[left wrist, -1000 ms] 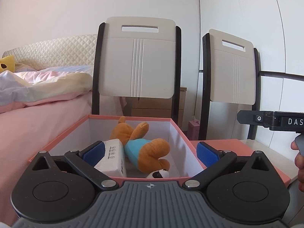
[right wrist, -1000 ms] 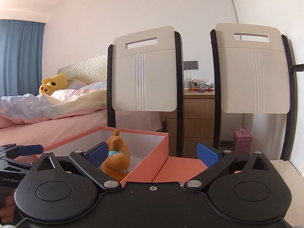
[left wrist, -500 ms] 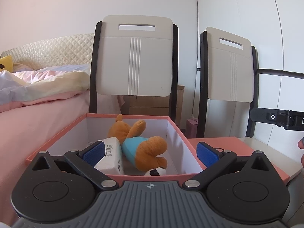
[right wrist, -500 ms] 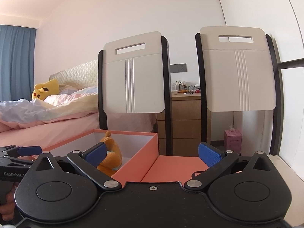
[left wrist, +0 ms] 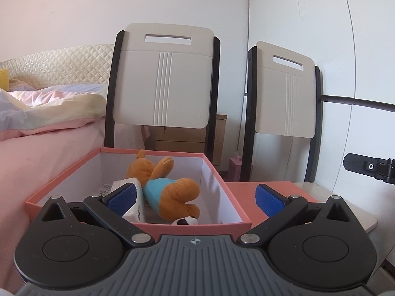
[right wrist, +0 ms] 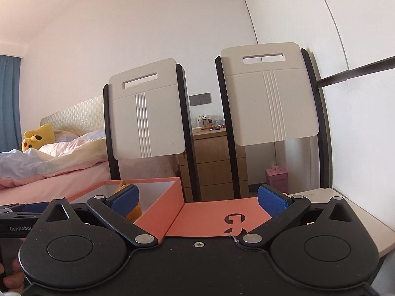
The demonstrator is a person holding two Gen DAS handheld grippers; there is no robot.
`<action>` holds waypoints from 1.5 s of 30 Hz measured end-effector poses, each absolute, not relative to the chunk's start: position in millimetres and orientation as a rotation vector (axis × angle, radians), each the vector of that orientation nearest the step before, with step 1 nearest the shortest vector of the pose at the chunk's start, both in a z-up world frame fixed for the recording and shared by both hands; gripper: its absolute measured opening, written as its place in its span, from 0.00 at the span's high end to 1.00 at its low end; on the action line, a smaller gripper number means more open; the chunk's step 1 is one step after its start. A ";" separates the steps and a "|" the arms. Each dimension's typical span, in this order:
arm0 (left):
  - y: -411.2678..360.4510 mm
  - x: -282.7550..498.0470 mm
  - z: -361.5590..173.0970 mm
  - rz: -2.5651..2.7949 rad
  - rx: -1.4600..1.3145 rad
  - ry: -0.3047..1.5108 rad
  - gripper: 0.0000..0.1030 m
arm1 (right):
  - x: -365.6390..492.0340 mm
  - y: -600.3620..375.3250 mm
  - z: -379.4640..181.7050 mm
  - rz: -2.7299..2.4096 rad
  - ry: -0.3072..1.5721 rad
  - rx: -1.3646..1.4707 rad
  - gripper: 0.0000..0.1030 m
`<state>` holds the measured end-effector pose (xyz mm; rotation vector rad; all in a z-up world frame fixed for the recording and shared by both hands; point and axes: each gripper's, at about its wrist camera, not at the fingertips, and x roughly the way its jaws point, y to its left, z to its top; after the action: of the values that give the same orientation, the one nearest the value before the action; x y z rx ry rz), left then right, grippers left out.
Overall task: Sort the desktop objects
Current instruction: 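Move both tools to the pink box lid and grasp its edges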
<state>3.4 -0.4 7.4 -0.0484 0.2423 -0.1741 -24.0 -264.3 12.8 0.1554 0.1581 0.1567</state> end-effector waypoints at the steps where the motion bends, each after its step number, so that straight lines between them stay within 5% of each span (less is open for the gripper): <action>1: -2.2 2.1 6.5 -0.180 -0.047 0.244 0.00 | -27.0 -265.3 14.1 0.157 0.163 0.158 0.01; 28: -31.9 -42.5 -41.8 -0.268 -0.272 0.384 0.00 | -63.7 -299.1 3.4 0.133 0.019 0.388 0.01; 45: -82.5 40.4 -122.5 -0.259 -0.571 0.670 0.00 | -52.6 -329.8 -24.7 0.181 0.160 0.623 0.01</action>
<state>40.4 -82.5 -122.5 -0.5713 0.6695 -0.2593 -52.6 -329.8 -24.7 0.6232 0.1603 0.1808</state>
